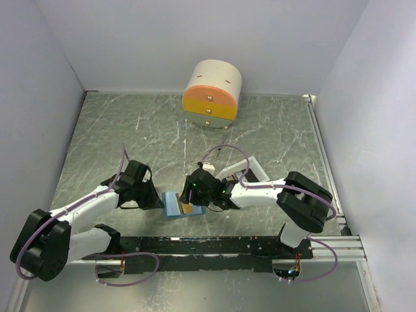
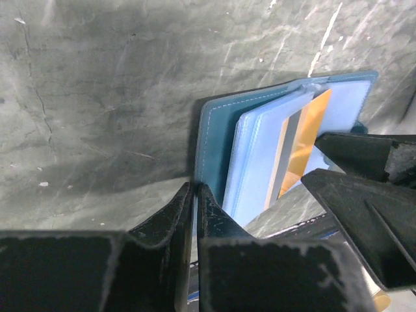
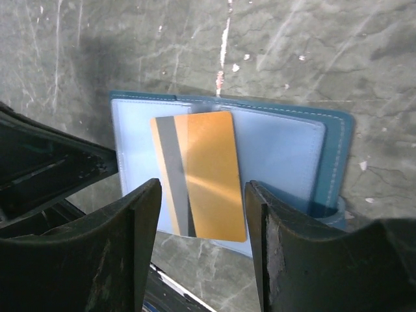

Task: Put the credit cards into the card holder
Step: Insert the credit card into the card holder.

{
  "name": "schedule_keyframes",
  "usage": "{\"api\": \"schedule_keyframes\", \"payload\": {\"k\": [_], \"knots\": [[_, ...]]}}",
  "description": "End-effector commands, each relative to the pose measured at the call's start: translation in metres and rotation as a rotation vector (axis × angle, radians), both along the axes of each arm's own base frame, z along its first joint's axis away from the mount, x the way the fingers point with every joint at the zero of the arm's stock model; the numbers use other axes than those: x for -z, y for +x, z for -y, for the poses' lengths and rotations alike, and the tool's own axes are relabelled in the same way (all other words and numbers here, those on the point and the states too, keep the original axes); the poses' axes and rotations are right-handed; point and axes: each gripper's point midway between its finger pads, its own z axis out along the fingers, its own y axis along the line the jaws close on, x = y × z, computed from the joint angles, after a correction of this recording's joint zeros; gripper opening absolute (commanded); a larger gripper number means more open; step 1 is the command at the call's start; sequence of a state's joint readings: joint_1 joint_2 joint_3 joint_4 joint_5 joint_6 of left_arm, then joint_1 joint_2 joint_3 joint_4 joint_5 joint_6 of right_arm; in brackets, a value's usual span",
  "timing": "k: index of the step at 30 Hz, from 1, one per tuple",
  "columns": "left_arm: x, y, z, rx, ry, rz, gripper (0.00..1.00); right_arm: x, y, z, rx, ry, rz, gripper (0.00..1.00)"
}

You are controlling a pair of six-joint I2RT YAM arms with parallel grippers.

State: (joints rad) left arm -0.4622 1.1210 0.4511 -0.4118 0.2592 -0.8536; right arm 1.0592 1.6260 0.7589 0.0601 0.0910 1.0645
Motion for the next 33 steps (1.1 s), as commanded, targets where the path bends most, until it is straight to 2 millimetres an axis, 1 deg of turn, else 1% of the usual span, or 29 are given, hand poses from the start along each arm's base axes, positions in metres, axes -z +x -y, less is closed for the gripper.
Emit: {"api": "schedule_keyframes", "payload": {"k": [1,5,11,15,21,24,27,31,33], "knots": [[0.005,0.002,0.008,0.016,-0.035,0.009,0.13,0.01,-0.005,-0.002,0.006,-0.046,-0.016,0.55],[0.012,0.0,0.008,0.013,-0.04,-0.004,0.12,0.005,-0.009,-0.013,-0.008,0.016,-0.023,0.55],[0.011,0.003,0.01,0.012,-0.049,0.015,0.11,-0.005,-0.012,-0.027,-0.024,0.123,-0.031,0.54],[0.013,0.007,0.012,0.011,-0.053,0.023,0.11,-0.003,-0.014,-0.032,-0.047,0.134,-0.037,0.52],[0.014,0.011,0.014,0.014,-0.056,0.026,0.1,0.001,-0.013,-0.032,-0.069,0.113,-0.018,0.49],[0.013,0.014,0.014,0.016,-0.045,0.033,0.1,0.004,-0.013,-0.029,-0.096,0.058,-0.004,0.49],[0.009,0.019,0.012,0.016,-0.026,0.046,0.12,-0.002,-0.005,-0.017,-0.125,-0.02,0.049,0.49],[-0.005,0.026,0.013,0.015,-0.031,0.088,0.21,-0.019,0.009,0.001,-0.158,-0.112,0.127,0.52],[-0.013,0.029,0.014,0.013,-0.036,0.111,0.26,-0.035,0.016,0.01,-0.172,-0.144,0.178,0.53]]}}
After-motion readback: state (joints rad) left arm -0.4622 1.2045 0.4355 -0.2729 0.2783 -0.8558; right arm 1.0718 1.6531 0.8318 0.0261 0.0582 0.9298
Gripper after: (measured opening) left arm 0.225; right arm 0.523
